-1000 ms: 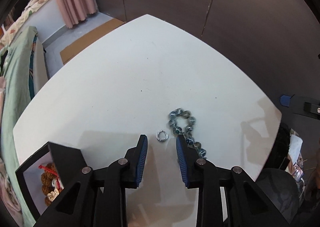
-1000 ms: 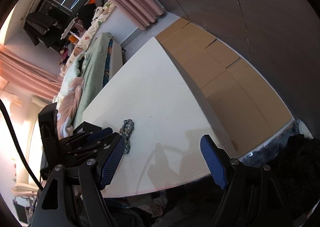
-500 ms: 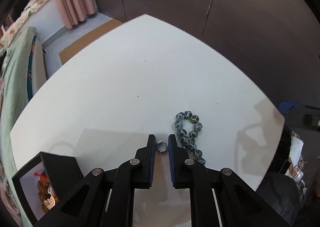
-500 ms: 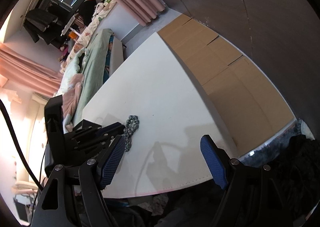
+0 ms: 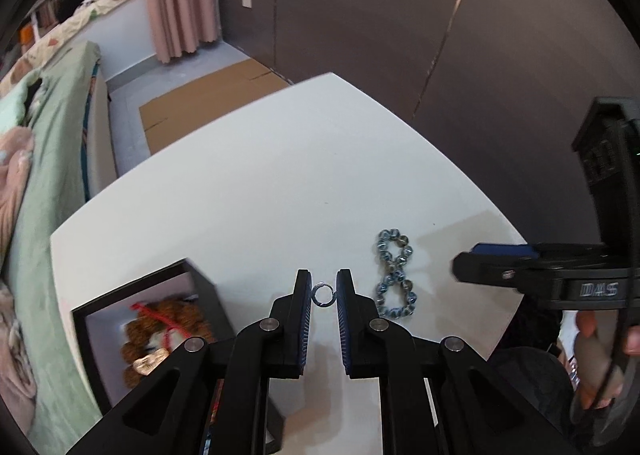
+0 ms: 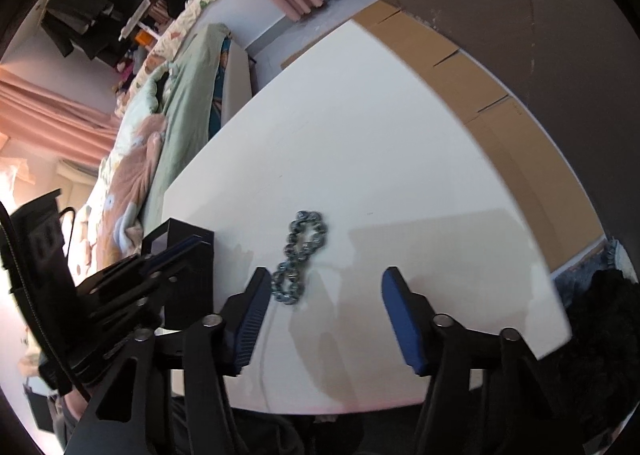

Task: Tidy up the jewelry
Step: 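Carry silver ring into box with left gripper while right gripper grasps grey-green bead bracelet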

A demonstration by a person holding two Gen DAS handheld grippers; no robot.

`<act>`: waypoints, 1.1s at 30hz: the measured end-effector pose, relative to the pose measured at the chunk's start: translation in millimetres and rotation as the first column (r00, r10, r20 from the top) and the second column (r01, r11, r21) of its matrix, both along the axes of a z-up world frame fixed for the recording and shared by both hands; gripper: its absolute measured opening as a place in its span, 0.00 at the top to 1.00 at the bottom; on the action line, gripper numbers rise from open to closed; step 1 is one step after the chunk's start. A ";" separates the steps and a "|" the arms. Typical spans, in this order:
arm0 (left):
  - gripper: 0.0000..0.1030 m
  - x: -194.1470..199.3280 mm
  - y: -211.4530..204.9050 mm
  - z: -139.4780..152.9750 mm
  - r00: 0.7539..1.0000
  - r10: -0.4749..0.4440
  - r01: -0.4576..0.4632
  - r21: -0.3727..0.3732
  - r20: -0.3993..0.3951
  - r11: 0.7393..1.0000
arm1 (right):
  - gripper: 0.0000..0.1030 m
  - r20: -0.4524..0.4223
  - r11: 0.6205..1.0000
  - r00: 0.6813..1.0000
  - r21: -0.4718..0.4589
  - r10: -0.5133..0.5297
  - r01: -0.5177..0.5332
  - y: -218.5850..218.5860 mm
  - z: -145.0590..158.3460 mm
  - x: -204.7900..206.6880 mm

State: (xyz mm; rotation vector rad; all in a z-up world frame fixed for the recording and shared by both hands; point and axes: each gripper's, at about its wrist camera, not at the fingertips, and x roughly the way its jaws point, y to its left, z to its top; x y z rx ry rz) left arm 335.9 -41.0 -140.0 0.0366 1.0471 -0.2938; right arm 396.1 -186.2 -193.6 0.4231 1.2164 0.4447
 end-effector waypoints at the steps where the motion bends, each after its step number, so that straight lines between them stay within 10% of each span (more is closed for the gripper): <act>1: 0.87 -0.7 3.2 1.3 1.000 0.006 -0.006 -0.004 0.004 1.000 | 0.54 -0.009 1.000 1.000 -0.010 0.007 -0.007 6.0 -1.9 1.8; 17: 0.87 -33.7 75.7 27.4 0.991 0.125 -0.120 -0.097 0.045 0.988 | 0.88 -0.094 0.992 0.995 -0.115 0.040 -0.051 50.0 -20.6 18.9; 30: 0.87 -43.8 109.7 32.4 0.981 0.192 -0.186 -0.217 0.010 0.958 | 0.89 0.071 0.997 0.996 -0.061 0.057 -0.053 58.7 61.3 -2.8; 33: 0.56 -46.1 119.5 32.5 0.975 0.221 -0.215 -0.240 -0.003 0.947 | 0.89 0.116 0.996 0.990 -0.047 0.084 -0.079 69.3 84.6 -10.5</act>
